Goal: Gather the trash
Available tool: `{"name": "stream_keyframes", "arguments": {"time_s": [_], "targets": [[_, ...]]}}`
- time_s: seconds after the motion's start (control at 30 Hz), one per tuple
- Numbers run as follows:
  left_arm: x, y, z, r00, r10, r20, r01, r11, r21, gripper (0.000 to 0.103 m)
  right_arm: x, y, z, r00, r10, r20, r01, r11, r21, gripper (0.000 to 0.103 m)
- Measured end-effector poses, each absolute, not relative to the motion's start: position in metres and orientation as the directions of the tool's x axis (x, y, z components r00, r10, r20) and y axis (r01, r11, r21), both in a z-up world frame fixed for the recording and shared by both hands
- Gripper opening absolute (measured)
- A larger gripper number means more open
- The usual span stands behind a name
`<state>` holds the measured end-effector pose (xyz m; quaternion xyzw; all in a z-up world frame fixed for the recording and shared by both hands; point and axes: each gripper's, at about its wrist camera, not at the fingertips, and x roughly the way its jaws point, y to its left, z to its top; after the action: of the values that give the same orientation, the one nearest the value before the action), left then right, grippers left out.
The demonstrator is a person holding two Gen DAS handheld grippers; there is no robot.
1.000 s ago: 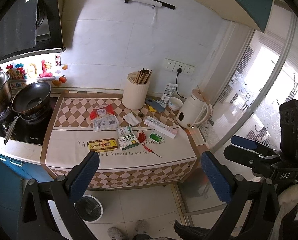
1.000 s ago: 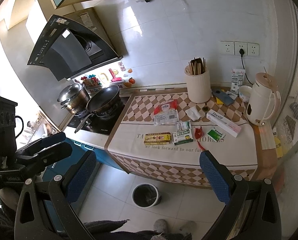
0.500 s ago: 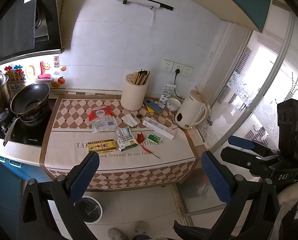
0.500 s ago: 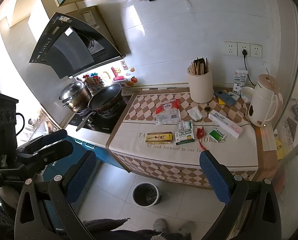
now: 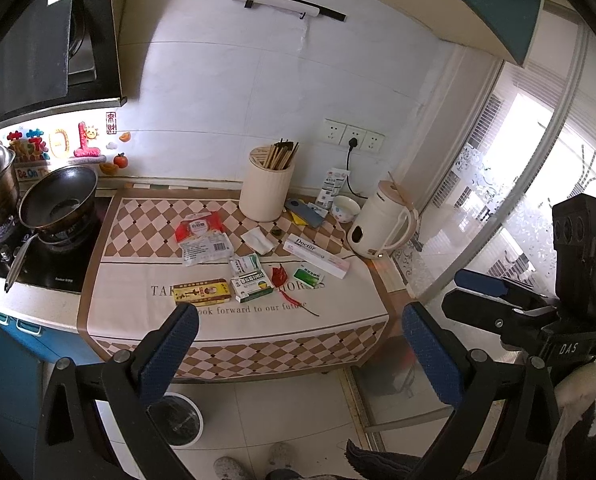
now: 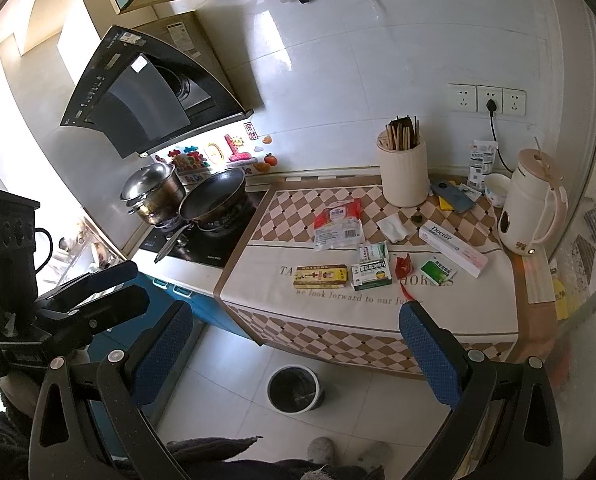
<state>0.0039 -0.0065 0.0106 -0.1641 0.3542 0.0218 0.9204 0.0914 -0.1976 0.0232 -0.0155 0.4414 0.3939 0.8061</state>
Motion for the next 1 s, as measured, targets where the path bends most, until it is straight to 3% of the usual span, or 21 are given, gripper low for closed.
{"name": "stream_keyframes", "arguments": {"time_s": [0.57,0.77,0.9,1.0], "targets": [[0.004,-0.009,0.009,0.747,-0.054,-0.662,-0.173,0.947,-0.272,0.103,0.087,-0.188,0.020,0.295,0.630,-0.719,-0.655,0.681,0.328,0.103],[0.031,-0.010,-0.007,0.693,0.352,-0.629,-0.375,0.921,0.102,0.103,0.092,-0.185,0.010,0.384,0.577,-0.721,-0.572,0.761,0.304,0.103],[0.072,0.004,-0.052,0.615,0.416,-0.670,-0.370,0.903,0.221,0.103,0.106,-0.182,-0.020,0.413,0.505,-0.758,-0.494,0.823,0.279,0.103],[0.116,0.009,-0.096,0.536,0.407,-0.739,-0.277,0.912,0.301,0.103,0.130,-0.186,-0.053,0.398,0.468,-0.789,-0.436,0.853,0.286,0.103]]}}
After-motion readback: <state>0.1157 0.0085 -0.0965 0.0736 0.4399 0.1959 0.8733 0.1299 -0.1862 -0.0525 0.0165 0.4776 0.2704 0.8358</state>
